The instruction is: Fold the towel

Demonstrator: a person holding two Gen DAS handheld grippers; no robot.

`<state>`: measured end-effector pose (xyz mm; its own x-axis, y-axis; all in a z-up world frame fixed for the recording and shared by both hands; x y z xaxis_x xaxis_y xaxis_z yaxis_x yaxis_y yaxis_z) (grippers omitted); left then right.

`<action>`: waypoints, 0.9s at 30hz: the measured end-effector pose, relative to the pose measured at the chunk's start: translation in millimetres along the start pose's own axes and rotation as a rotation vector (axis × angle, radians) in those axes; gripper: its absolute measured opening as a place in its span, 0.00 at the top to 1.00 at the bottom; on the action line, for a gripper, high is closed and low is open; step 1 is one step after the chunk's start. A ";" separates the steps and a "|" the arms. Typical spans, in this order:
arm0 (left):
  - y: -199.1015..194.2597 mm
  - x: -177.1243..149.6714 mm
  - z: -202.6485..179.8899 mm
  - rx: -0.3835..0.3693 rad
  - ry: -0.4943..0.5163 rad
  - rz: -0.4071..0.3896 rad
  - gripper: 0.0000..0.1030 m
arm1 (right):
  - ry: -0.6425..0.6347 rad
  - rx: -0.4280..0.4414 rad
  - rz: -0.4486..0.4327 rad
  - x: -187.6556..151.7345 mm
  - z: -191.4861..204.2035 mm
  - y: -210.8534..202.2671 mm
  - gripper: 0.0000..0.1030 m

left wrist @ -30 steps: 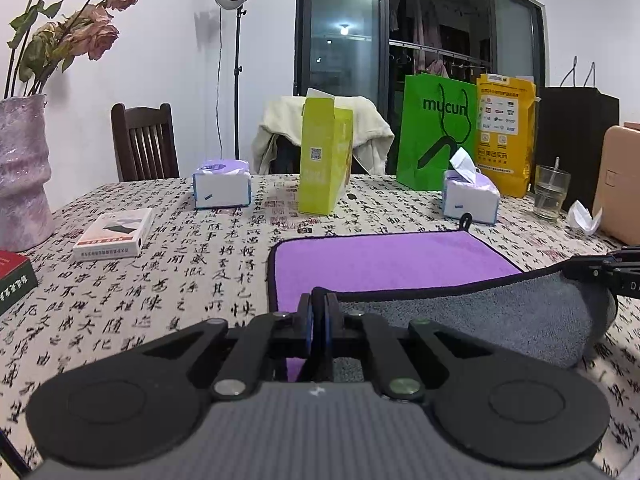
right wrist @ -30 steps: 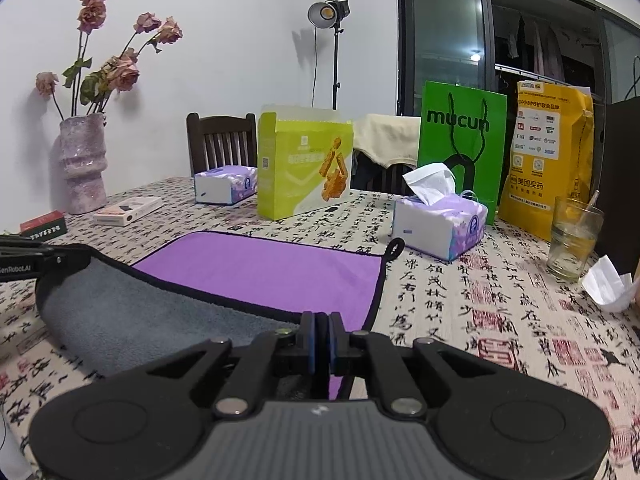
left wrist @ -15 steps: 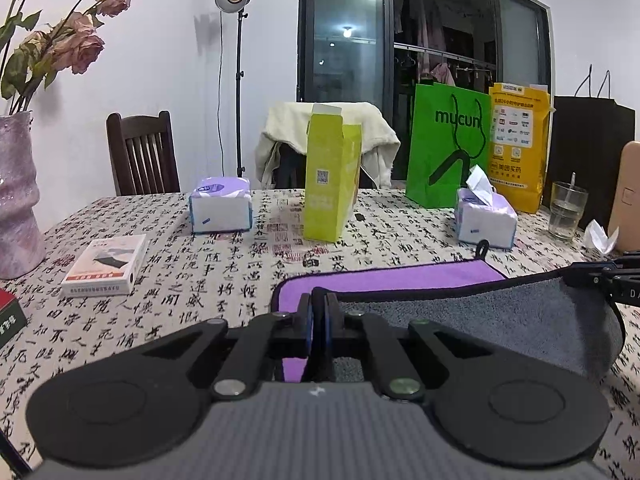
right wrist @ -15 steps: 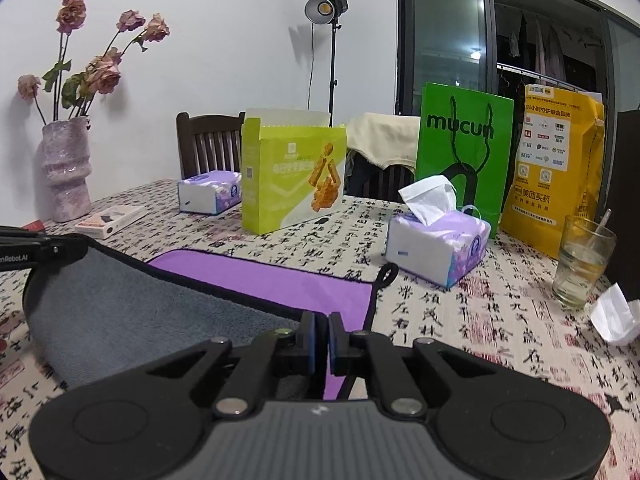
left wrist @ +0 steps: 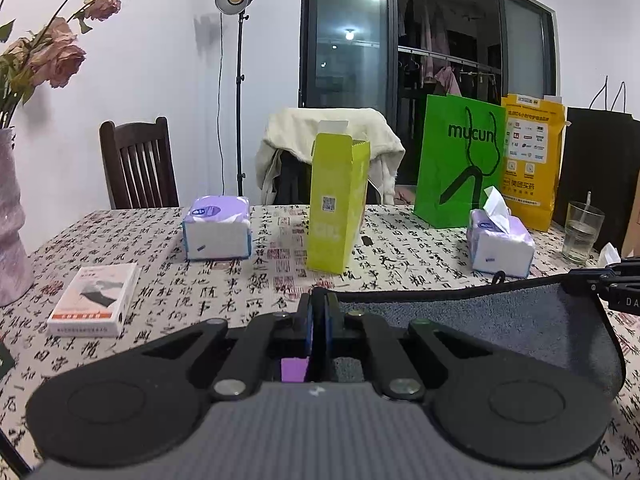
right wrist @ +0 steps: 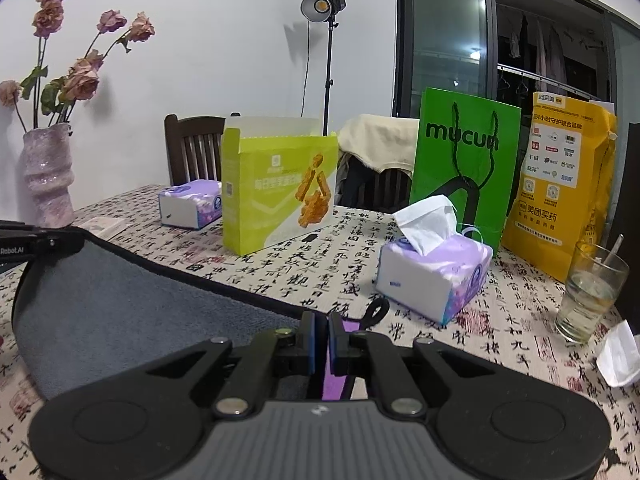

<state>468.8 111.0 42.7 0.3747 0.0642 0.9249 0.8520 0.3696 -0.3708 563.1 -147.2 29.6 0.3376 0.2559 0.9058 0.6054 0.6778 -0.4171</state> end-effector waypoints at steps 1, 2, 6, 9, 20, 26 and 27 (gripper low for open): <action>2.8 2.3 -0.3 0.001 0.002 0.001 0.94 | 0.001 0.000 0.002 2.0 -2.1 2.7 0.94; 5.7 4.6 -0.8 0.001 0.004 0.002 0.94 | 0.000 0.000 0.004 3.5 -3.6 4.9 0.94; 18.3 12.3 -2.3 0.004 0.017 0.006 0.94 | -0.005 -0.001 0.015 11.4 -10.7 16.0 0.94; 28.8 15.9 -3.7 0.005 0.023 0.016 0.94 | -0.009 0.000 0.022 16.8 -15.1 23.8 0.94; 66.5 17.5 -9.1 0.014 0.060 0.059 0.94 | -0.002 0.006 0.077 20.0 -33.2 63.2 0.94; 87.1 10.1 -10.5 0.018 0.070 0.096 0.93 | 0.013 0.013 0.104 14.6 -42.1 83.6 0.94; 90.3 7.9 -11.0 0.018 0.073 0.104 0.93 | 0.017 0.013 0.108 13.2 -43.1 85.7 0.94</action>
<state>552.8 134.6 15.6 0.4864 0.0358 0.8730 0.8009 0.3811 -0.4618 650.6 -115.5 2.6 0.4128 0.3162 0.8542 0.5555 0.6558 -0.5112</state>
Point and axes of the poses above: each gripper's, at about its wrist camera, not at the fingertips, and y roughly the way its jaws point, z to its left, x to its top, the point moved 6 cm from there along y, roughly the way its jaws point, and after that the axes turned 14 degrees about x, right-handed, at the moved point
